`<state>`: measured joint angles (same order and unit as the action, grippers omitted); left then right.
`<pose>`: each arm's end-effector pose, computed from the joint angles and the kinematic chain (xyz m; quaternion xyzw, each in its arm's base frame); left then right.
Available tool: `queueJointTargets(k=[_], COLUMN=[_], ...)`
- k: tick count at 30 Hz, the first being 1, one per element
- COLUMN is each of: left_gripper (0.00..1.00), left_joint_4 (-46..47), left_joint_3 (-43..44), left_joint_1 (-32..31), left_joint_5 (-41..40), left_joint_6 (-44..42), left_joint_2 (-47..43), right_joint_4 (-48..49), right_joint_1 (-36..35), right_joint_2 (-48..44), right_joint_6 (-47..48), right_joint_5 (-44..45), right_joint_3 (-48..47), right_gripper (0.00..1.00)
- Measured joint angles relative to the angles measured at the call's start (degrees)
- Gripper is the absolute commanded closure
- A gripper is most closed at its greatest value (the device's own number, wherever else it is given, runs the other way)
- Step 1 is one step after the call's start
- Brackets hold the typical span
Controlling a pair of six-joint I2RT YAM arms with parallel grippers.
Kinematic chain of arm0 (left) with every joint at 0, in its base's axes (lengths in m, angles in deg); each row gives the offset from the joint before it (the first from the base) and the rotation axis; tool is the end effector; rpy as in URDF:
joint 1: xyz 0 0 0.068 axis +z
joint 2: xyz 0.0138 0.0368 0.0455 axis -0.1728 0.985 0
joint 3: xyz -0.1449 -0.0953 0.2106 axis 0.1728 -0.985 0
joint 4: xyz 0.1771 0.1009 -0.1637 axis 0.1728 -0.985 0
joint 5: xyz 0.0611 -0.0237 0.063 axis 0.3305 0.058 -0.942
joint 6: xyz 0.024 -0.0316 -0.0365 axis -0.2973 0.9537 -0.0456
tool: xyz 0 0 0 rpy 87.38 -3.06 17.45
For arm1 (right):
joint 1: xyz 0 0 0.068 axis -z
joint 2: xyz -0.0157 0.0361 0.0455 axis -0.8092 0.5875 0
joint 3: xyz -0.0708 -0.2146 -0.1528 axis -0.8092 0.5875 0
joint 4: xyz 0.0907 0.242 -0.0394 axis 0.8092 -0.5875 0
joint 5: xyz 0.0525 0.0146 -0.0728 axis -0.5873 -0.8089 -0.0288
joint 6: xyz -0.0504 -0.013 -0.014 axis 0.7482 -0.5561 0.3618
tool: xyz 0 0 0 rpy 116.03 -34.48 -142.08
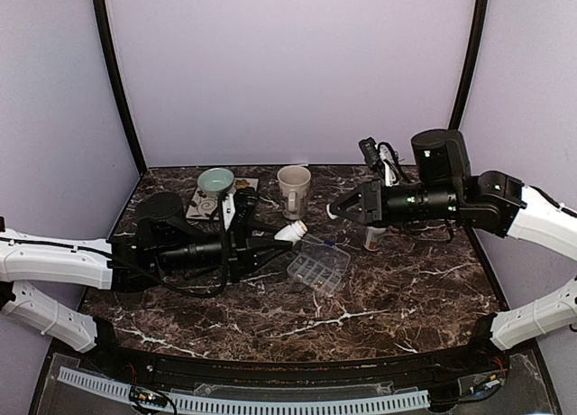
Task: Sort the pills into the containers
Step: Screw the lid of the pill bottle onto the pill bottle.
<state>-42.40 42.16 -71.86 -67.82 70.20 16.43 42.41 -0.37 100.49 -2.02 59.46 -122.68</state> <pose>0.1236 -0.2504 0.3020 0.4451 0.5263 -0.4265 0.5856 0.1434 0.2101 0.3667 -0.1401 0.8241 0.4491 0.3156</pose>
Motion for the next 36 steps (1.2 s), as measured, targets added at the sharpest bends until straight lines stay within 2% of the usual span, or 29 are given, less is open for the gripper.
queueJointTargets(k=[14,36], left_gripper=[1.00,1.00], left_joint_4=[-4.66,-6.60], left_joint_3=[2.32,4.13], left_joint_1=[0.00,0.00], left_joint_5=[1.07,1.31], left_joint_6=[-2.05,-3.06], left_joint_2=[0.37,1.16], right_joint_4=[0.15,-0.33], right_joint_1=[-1.36,-3.76], right_joint_2=[1.53,3.82], right_joint_6=[0.24,0.42], right_joint_5=[-8.98,-12.17], right_joint_3=[-3.52,-3.52], right_gripper=[0.90,0.89])
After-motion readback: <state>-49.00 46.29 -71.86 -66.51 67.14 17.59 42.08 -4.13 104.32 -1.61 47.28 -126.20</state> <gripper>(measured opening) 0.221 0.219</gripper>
